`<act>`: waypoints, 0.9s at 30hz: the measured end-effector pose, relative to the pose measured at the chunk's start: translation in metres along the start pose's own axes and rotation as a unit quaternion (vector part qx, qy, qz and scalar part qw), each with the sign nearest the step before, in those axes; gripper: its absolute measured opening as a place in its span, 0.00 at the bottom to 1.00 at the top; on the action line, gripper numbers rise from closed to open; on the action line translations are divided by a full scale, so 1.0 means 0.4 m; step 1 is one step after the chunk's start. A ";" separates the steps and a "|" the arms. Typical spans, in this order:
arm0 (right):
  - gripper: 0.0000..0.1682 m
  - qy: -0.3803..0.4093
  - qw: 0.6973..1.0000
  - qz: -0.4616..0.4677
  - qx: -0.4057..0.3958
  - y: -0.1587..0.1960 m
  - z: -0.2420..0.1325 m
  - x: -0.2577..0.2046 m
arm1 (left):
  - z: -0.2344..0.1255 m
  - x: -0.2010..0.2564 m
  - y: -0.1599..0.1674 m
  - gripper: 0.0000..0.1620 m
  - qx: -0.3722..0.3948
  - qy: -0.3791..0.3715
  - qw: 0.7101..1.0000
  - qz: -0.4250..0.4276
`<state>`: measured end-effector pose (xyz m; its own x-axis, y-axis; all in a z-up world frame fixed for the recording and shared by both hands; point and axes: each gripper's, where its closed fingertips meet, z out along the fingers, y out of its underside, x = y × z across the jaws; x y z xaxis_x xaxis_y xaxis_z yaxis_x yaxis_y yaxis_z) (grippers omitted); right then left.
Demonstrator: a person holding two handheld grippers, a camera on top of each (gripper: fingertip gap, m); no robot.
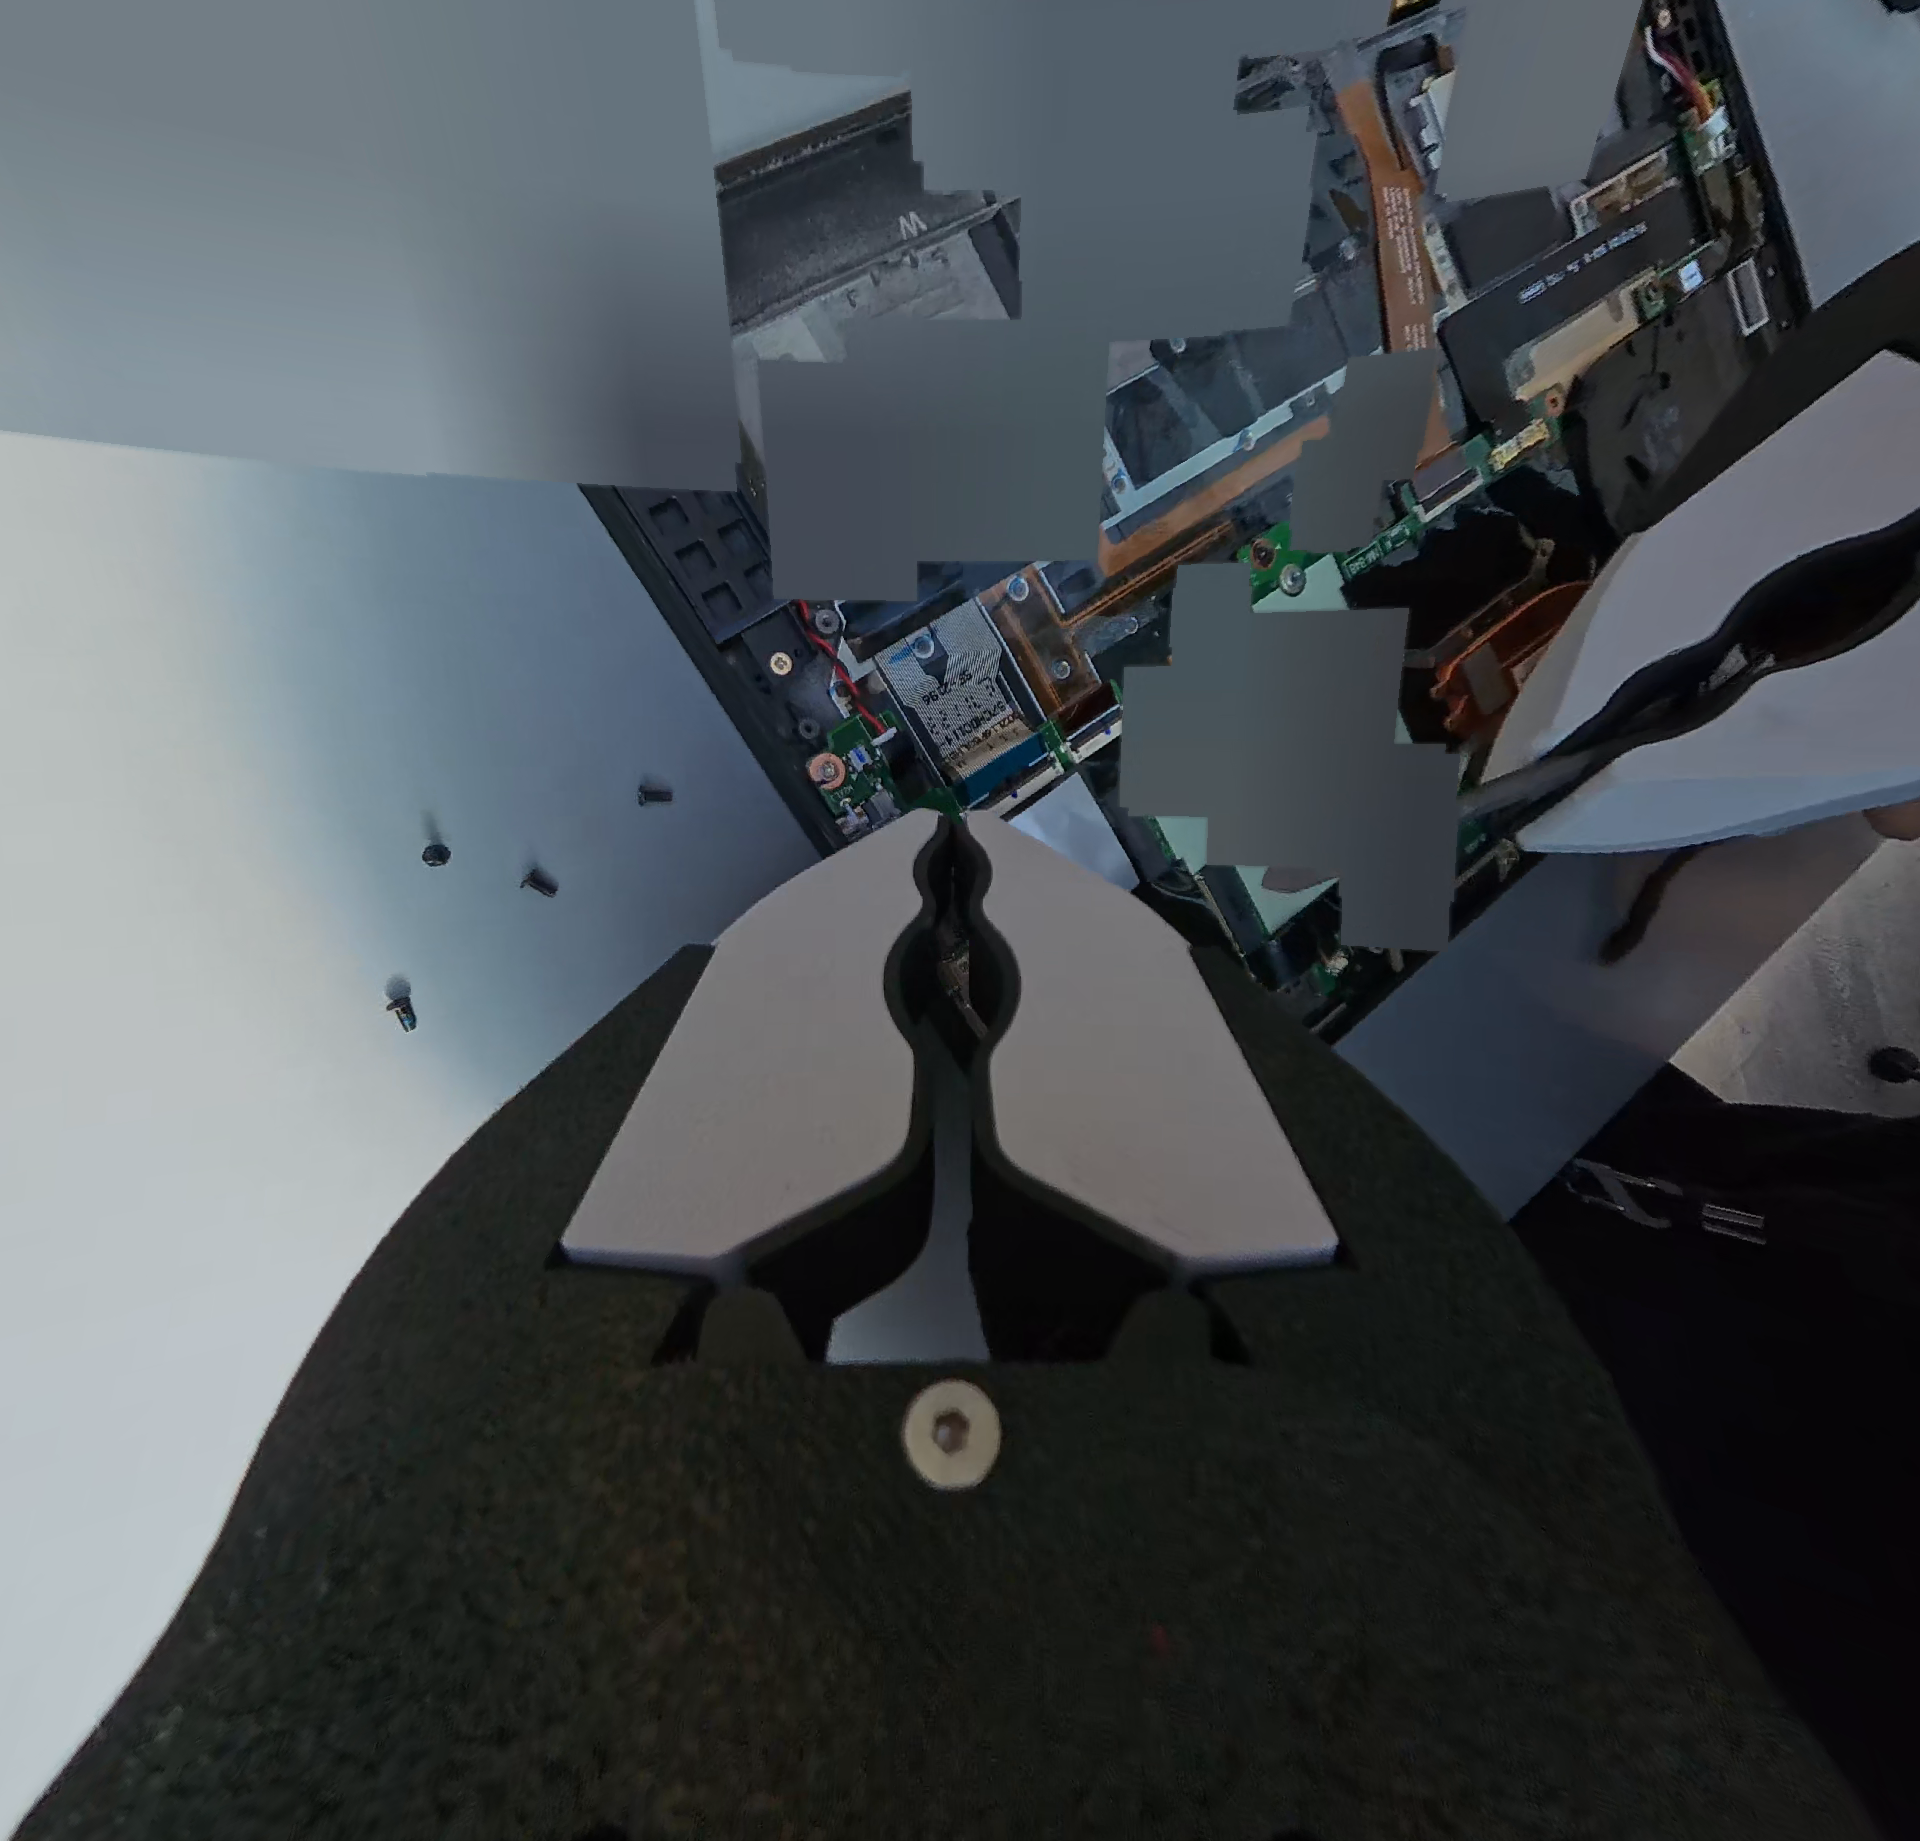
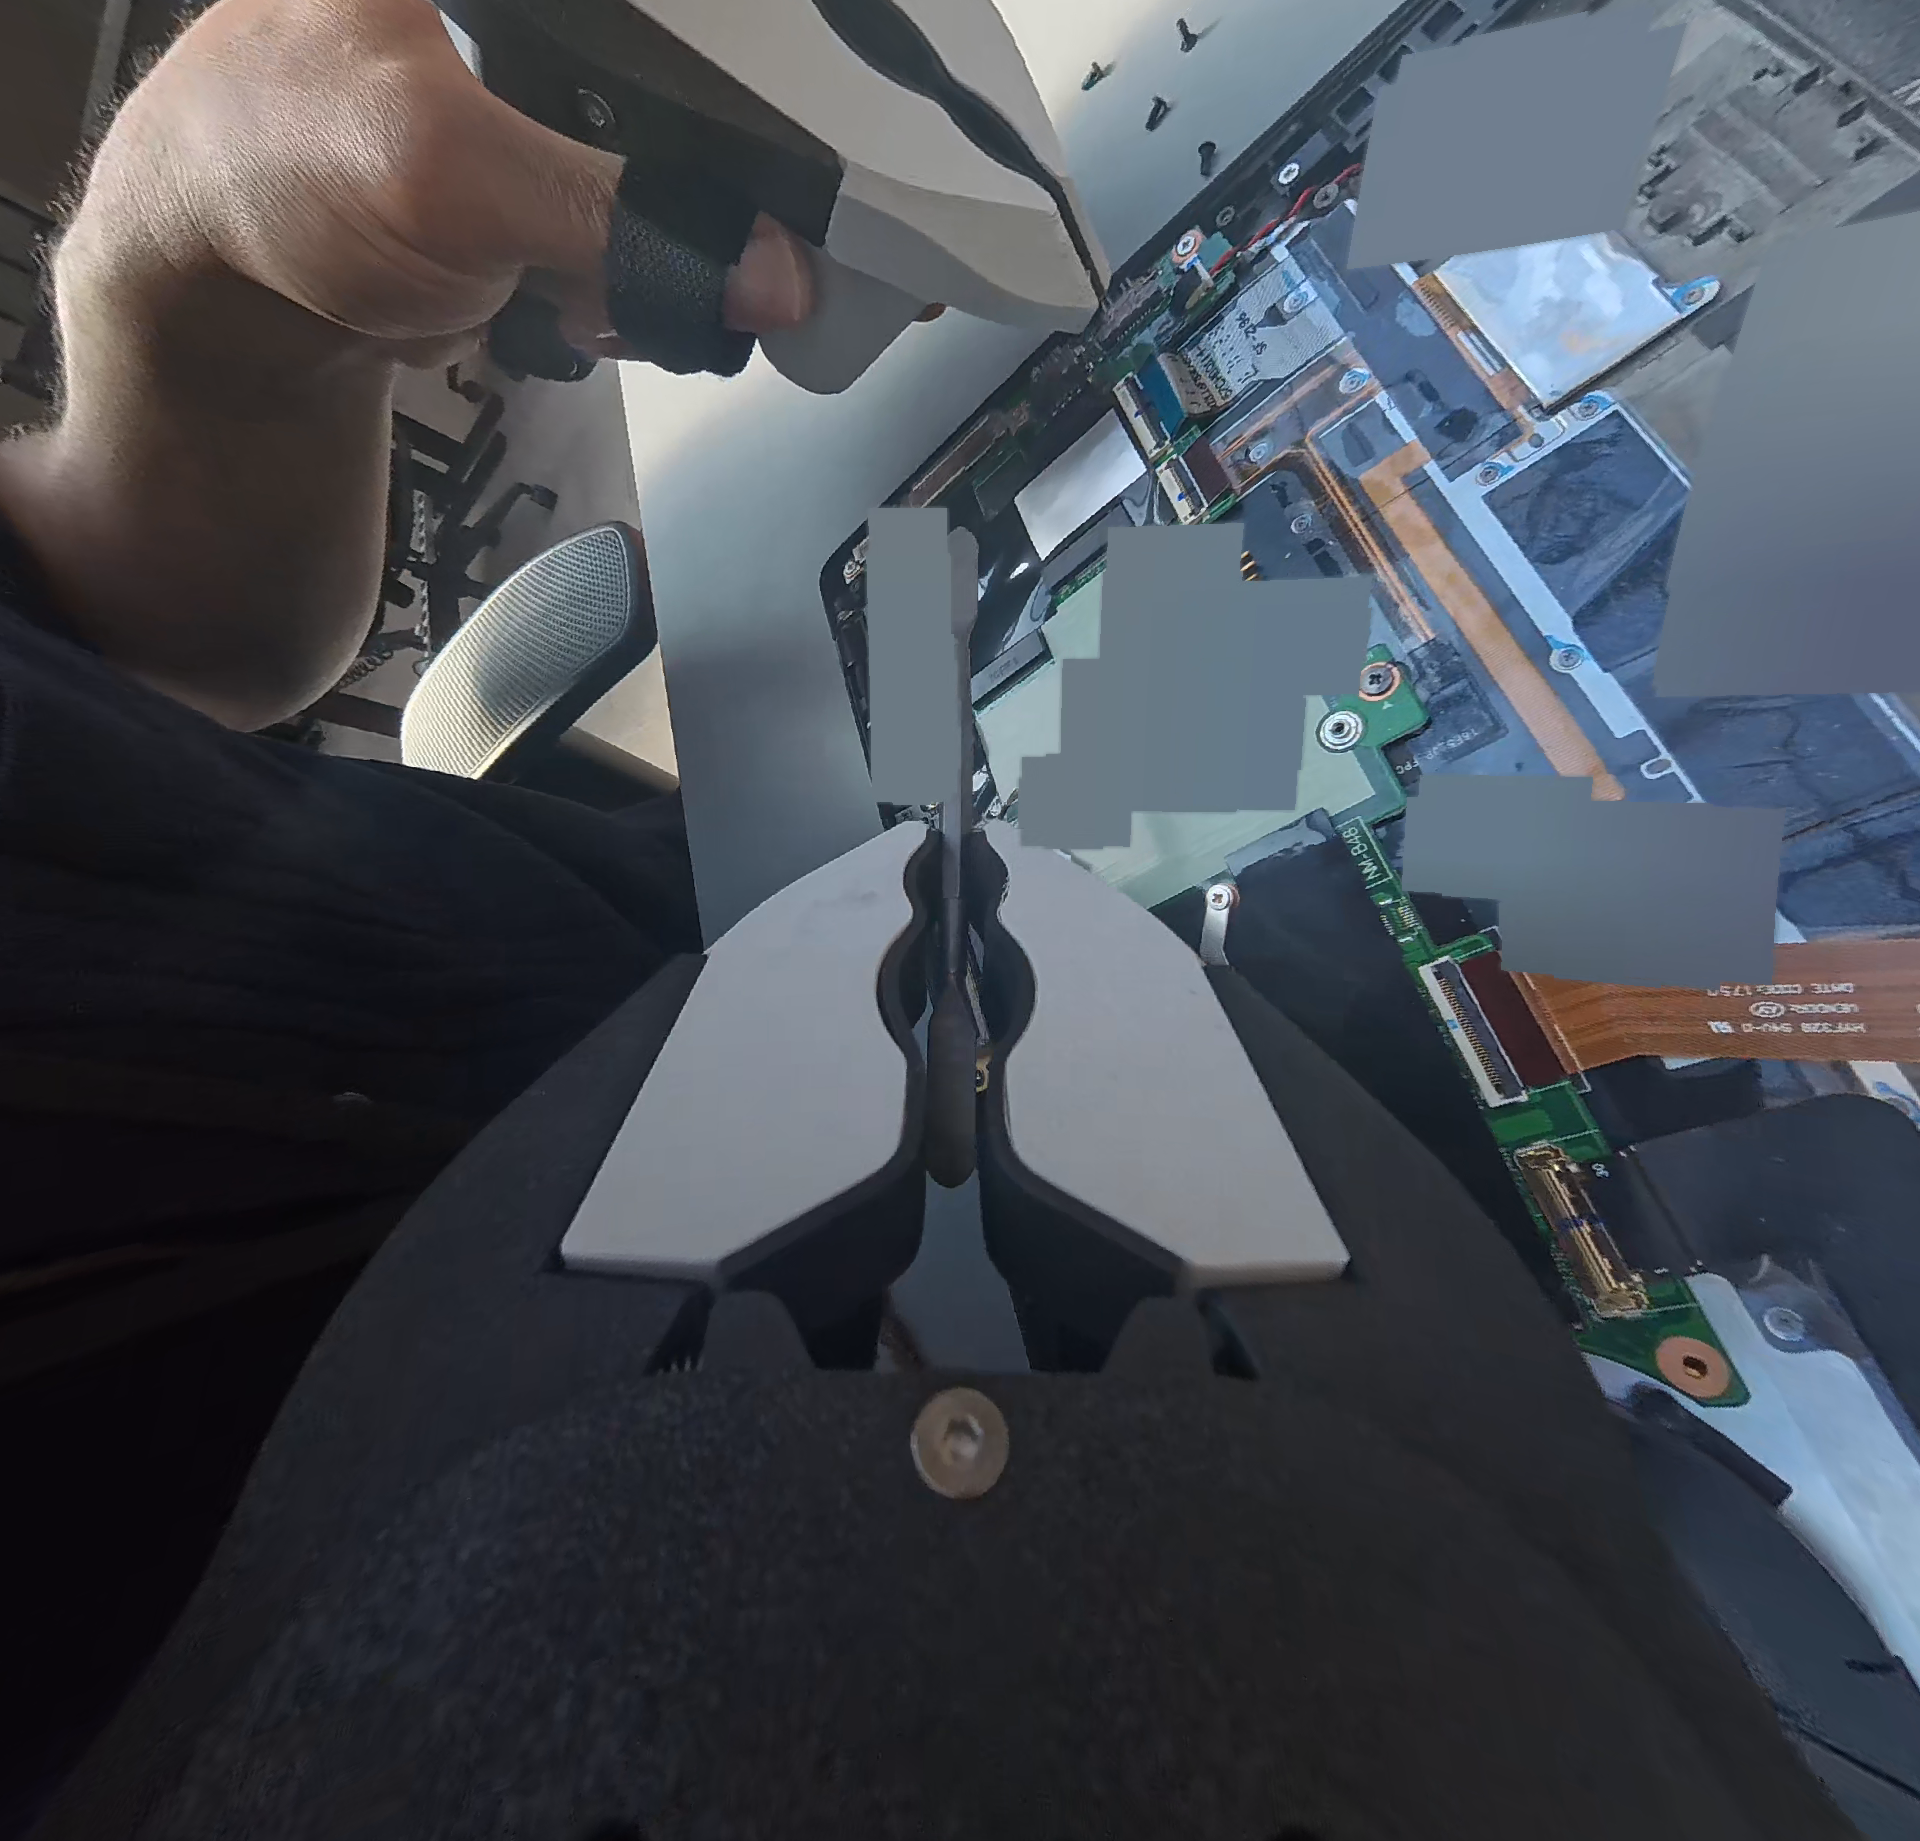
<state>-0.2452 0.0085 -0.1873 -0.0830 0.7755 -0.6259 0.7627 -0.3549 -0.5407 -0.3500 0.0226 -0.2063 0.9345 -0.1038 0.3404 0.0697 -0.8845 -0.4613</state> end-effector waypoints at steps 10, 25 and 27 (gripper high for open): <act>0.02 0.013 1.000 -0.007 -0.003 -0.012 -0.012 0.021 | -0.004 -0.013 -0.027 0.00 0.006 -0.010 1.000 0.007; 0.03 0.041 0.999 -0.017 -0.012 -0.002 -0.007 0.010 | -0.011 -0.001 -0.015 0.00 0.011 0.002 1.000 0.009; 0.02 0.047 0.999 -0.016 -0.012 0.001 -0.006 0.009 | -0.013 0.002 -0.012 0.00 0.011 0.004 1.000 0.010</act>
<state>-0.2438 0.0126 -0.1883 -0.0474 0.8324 -0.5521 0.7756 -0.3177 -0.5455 -0.3512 0.0243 -0.1996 0.9331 -0.1241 0.3374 0.0598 -0.8719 -0.4860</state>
